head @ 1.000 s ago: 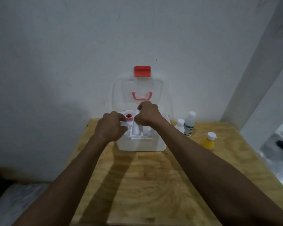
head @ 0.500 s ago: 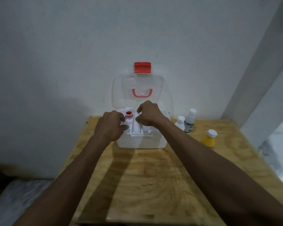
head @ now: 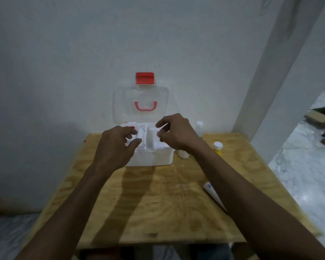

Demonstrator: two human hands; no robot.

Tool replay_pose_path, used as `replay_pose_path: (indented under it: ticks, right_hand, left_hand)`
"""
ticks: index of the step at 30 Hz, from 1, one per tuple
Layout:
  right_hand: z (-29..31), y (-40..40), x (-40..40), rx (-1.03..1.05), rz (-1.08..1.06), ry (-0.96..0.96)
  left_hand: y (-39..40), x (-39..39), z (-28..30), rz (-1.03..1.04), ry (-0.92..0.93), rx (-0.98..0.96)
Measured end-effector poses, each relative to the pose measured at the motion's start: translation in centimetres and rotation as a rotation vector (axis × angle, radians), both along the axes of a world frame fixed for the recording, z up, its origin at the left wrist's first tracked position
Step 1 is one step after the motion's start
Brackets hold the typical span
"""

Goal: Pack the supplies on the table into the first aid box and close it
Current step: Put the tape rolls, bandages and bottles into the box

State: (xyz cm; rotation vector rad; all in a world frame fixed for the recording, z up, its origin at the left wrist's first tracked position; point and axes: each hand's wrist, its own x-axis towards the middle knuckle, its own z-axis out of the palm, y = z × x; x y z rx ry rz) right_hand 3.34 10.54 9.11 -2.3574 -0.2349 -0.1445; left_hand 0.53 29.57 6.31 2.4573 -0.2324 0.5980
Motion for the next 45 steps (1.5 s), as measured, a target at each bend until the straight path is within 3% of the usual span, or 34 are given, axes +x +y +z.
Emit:
replay_pose_path:
  ticks: [6, 11, 17, 25, 29, 36, 40, 45]
  right_hand:
    - [-0.1, -8.9, -6.7, 0.040, -0.043, 0.050]
    - [-2.9, -15.2, -8.6, -0.091, -0.210, 0.092]
    - [-6.6, -17.9, -8.9, -0.185, -0.168, 0.322]
    - [-8.0, -17.8, -8.2, -0.277, -0.079, 0.419]
    - [-8.1, -17.3, -7.9, -0.333, -0.052, 0.422]
    - [-7.5, -16.8, -8.3, -0.351, -0.058, 0.391]
    - [-6.2, -16.5, -9.5, -0.238, -0.055, 0.305]
    - [-5.0, -14.2, -9.8, 0.059, 0.000, 0.234]
  left_hand:
    - [-5.9, -4.0, -1.8, -0.161, 0.062, -0.068]
    - [-11.3, -5.2, -4.7, -0.363, 0.077, 0.043]
    - [-16.5, -5.8, -7.0, -0.620, 0.142, 0.218]
    - [-17.7, -5.6, -7.6, -0.625, 0.179, 0.513]
    - [-17.5, -5.5, -7.6, -0.619, 0.193, 0.558]
    - [-15.7, -6.0, -7.7, -0.570, 0.212, 0.486]
    - [-12.7, -6.8, -7.3, -0.523, 0.214, 0.223]
    - [-9.4, -7.5, -5.5, -0.388, 0.147, -0.084]
